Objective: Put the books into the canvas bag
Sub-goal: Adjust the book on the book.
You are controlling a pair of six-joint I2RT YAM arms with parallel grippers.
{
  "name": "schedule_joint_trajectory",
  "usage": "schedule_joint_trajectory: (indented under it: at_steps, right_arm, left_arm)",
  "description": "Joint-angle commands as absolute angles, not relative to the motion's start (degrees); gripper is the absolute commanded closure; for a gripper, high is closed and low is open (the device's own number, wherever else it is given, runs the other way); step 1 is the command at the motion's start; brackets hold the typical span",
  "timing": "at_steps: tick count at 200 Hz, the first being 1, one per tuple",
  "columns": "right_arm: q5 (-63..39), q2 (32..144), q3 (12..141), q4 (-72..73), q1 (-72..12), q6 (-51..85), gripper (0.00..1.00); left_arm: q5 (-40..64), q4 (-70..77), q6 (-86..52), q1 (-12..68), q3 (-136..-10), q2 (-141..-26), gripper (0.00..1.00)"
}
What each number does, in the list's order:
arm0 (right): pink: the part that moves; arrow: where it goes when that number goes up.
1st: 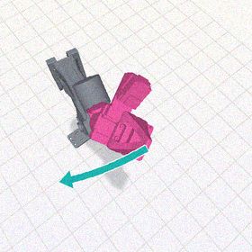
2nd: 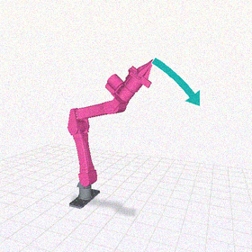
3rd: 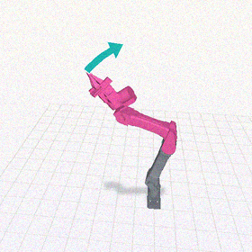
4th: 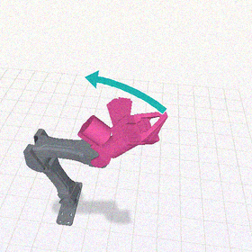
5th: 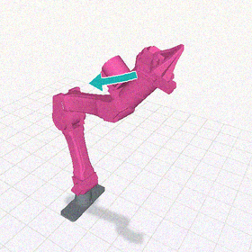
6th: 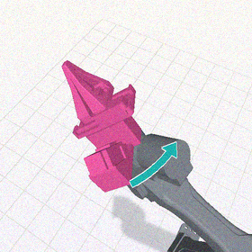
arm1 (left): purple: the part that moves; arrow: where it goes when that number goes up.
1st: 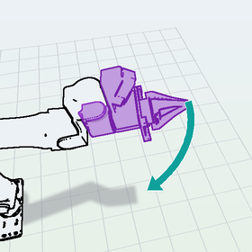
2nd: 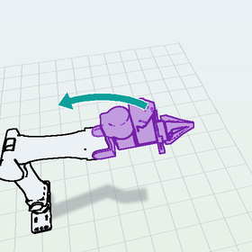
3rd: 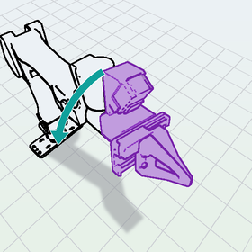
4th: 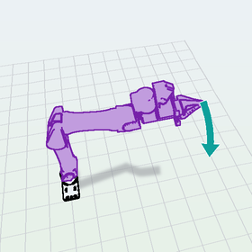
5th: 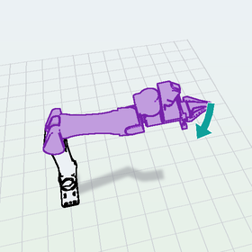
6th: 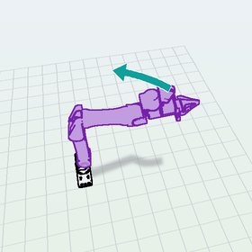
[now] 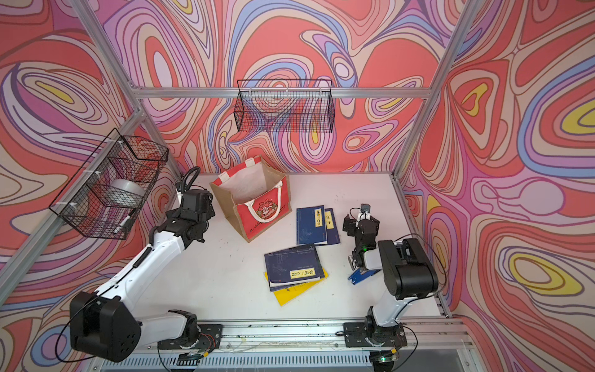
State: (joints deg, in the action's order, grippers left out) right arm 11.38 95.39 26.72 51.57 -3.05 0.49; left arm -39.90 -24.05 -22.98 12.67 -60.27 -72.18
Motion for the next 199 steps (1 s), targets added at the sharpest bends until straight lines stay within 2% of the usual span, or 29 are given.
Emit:
schedule_joint_trajectory:
  at_steps: [1, 21, 61, 92, 117, 146, 199]
  right_arm:
    - [13.2, 91.4, 29.1, 45.8, -5.0, -1.5, 0.04]
    - [13.3, 85.8, 32.4, 35.5, -6.3, -0.4, 0.04]
    - [10.0, 78.6, 49.5, -3.7, -9.2, 8.3, 0.02]
    - [4.5, 74.0, 54.2, -24.1, -14.6, 16.4, 0.02]
    - [-6.7, 67.7, 51.4, -31.9, -16.7, 23.8, 0.02]
    - [-14.0, 61.5, 48.8, -41.8, -21.3, 28.1, 0.02]
    - [-32.5, 54.6, 37.7, -42.7, -22.5, 32.9, 0.02]
  left_arm:
    - [-34.7, -38.3, -22.8, 12.6, -65.3, -70.2, 0.0]
    - [-26.7, -40.8, -17.6, 12.7, -69.4, -69.9, 0.0]
    - [-11.9, -42.3, -11.7, 12.7, -71.7, -67.8, 0.0]
    - [1.5, -44.0, -10.5, 12.7, -71.3, -63.3, 0.0]
    - [12.3, -47.2, -11.8, 12.7, -68.3, -57.5, 0.0]
    - [27.3, -47.5, -20.1, 14.5, -61.5, -49.6, 0.0]
    - [31.2, -33.2, -40.0, 28.5, -43.9, -41.1, 0.0]
